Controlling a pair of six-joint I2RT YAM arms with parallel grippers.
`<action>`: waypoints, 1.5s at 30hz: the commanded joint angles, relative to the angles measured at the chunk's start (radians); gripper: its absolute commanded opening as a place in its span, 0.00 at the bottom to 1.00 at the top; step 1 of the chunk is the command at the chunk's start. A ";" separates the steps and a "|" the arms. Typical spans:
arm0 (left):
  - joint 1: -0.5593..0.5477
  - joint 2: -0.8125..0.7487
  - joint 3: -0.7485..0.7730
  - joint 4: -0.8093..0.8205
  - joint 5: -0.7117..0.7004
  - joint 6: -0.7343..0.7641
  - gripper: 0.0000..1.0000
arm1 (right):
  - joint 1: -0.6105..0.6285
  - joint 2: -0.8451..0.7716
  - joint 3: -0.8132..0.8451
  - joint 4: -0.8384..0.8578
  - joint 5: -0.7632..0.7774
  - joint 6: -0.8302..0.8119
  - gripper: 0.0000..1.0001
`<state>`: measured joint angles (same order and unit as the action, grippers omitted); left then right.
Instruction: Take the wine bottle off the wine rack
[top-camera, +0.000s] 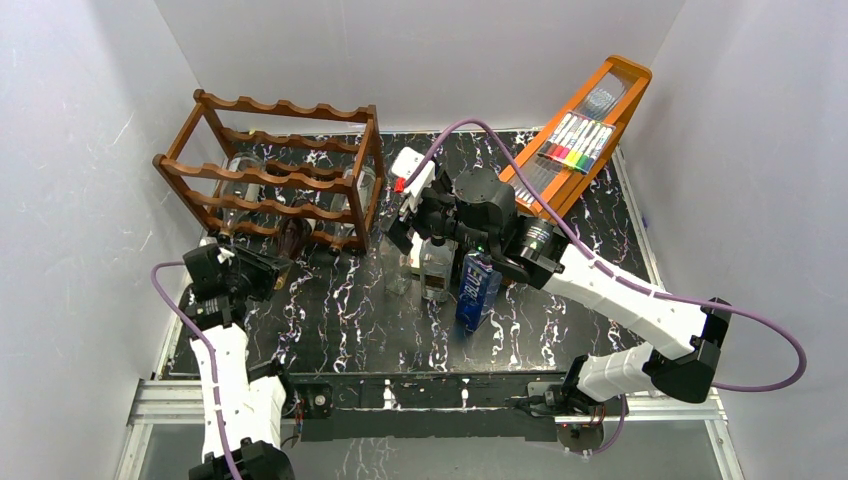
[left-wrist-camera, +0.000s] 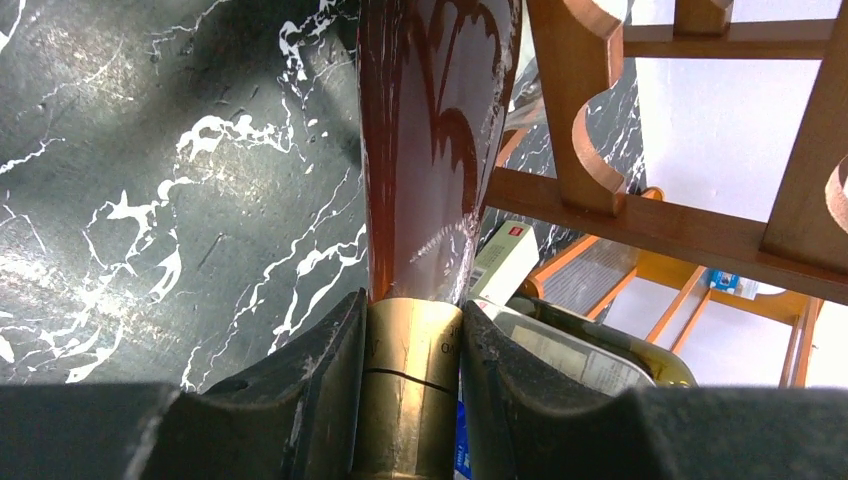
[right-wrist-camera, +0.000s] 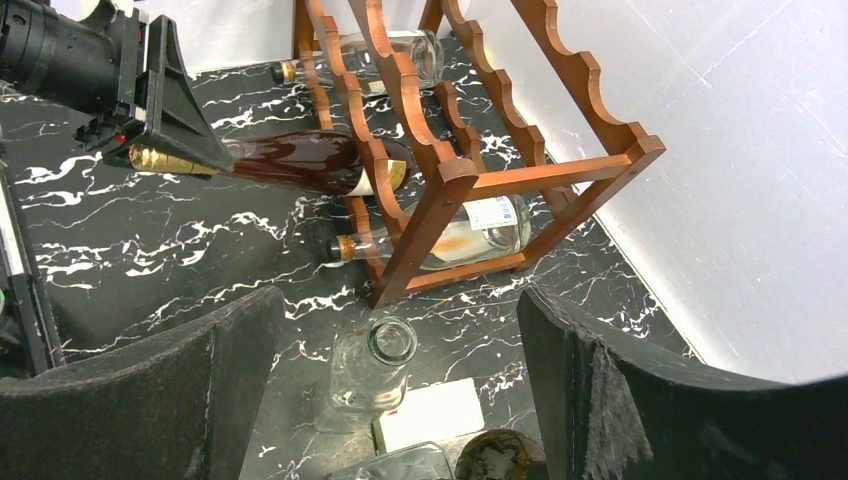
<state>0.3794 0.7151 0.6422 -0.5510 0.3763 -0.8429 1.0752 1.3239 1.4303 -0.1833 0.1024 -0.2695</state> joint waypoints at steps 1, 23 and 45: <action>0.016 0.015 -0.052 -0.201 -0.111 -0.020 0.00 | -0.003 -0.009 0.029 0.060 -0.014 -0.013 0.98; 0.016 0.031 -0.039 -0.166 -0.093 0.008 0.00 | 0.003 0.694 0.829 -0.406 0.240 0.049 0.98; 0.013 0.032 0.069 -0.311 -0.198 0.107 0.00 | -0.164 0.858 0.830 -0.026 0.476 0.057 0.89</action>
<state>0.3771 0.7586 0.6968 -0.6109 0.3504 -0.7475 1.0264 2.1521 2.1994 -0.3897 0.4492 -0.2073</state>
